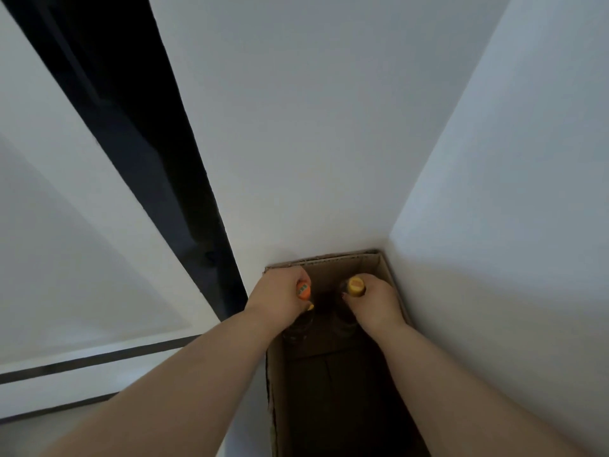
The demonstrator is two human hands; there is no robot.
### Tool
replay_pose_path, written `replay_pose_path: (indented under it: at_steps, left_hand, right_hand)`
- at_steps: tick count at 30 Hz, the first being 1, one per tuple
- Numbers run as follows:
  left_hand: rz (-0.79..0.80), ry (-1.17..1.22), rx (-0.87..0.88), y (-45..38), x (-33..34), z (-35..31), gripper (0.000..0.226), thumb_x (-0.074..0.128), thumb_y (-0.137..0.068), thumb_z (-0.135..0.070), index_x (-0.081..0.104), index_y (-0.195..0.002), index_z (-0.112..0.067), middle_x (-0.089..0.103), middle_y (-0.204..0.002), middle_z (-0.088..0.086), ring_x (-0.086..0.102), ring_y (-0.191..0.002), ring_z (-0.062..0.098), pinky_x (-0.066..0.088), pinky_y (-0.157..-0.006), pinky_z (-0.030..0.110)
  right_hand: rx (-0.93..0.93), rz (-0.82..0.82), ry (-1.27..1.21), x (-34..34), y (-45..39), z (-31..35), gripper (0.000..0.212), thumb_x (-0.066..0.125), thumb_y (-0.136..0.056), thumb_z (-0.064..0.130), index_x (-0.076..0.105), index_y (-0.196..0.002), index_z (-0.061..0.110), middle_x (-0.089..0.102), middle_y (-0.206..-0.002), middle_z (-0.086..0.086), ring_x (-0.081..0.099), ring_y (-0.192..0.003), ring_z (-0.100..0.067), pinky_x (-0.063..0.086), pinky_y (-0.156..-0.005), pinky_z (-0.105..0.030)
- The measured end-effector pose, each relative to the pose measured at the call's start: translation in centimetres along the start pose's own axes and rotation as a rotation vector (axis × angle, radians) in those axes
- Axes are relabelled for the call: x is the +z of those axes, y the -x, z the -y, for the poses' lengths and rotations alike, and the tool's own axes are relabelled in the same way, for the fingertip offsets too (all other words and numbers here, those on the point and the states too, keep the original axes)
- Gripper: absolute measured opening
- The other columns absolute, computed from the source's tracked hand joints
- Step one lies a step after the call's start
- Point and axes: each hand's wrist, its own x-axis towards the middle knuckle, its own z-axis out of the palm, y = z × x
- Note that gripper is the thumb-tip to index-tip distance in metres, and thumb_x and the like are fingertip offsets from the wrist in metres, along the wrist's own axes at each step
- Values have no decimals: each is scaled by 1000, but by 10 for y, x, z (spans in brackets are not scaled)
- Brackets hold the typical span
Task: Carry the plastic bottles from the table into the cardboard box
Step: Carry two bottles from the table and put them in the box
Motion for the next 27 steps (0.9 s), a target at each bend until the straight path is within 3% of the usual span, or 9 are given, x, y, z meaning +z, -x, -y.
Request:
replay_pose_path:
  at_steps: [4, 9, 12, 15, 20, 25, 27]
  left_hand:
    - [33, -139, 47, -3, 2, 1, 30, 69, -85, -16, 61, -114, -20, 66, -116, 2, 60, -108, 22, 48, -84, 30]
    - [34, -223, 70, -6, 4, 2, 22, 59, -88, -6, 57, -109, -14, 63, -102, 6, 62, -96, 26, 52, -81, 39]
    - [22, -268, 111, -5, 5, 5, 24, 57, -87, -4, 56, -110, -13, 60, -107, 6, 60, -98, 25, 51, -82, 38]
    - [-4, -277, 126, -5, 6, 8, 30, 59, -86, -3, 57, -114, -14, 57, -115, 6, 58, -105, 26, 51, -87, 39]
    - [-63, -222, 156, 5, -1, 6, 39, 63, -87, -14, 56, -125, -18, 54, -125, 2, 54, -113, 23, 49, -92, 34]
    - [-191, -50, 148, 42, -29, -4, 44, 62, -92, -36, 50, -134, -29, 53, -131, -8, 54, -118, 13, 43, -96, 22]
    - [-242, 22, 139, 71, -42, -9, 56, 62, -91, -44, 43, -142, -31, 50, -142, -11, 50, -128, 10, 35, -100, 19]
  right_hand:
    - [20, -1, 6, 3, -6, 3, 10, 67, -89, 11, 69, -99, 12, 66, -94, -7, 62, -91, -26, 42, -74, -25]
    - [-14, -26, 69, 2, -8, 5, 17, 67, -87, 8, 67, -104, 9, 70, -106, -13, 64, -102, -31, 43, -79, -25]
    - [-56, -25, 97, -2, -7, 7, 35, 67, -87, 8, 63, -122, 9, 65, -123, -13, 60, -116, -31, 47, -95, -31]
    - [-71, -23, 124, -5, -5, 8, 50, 67, -88, 10, 55, -136, 9, 58, -137, -12, 54, -127, -30, 42, -108, -34]
    - [-103, -64, 160, -10, 4, 11, 56, 68, -87, 13, 51, -140, 11, 55, -141, -8, 51, -131, -27, 39, -108, -30]
    - [-228, -168, 127, -26, 37, 30, 47, 68, -86, 20, 59, -132, 18, 62, -131, -3, 58, -121, -24, 48, -105, -40]
    - [-268, -201, 121, -32, 64, 40, 46, 68, -87, 22, 59, -132, 20, 62, -129, -1, 58, -119, -21, 47, -104, -34]
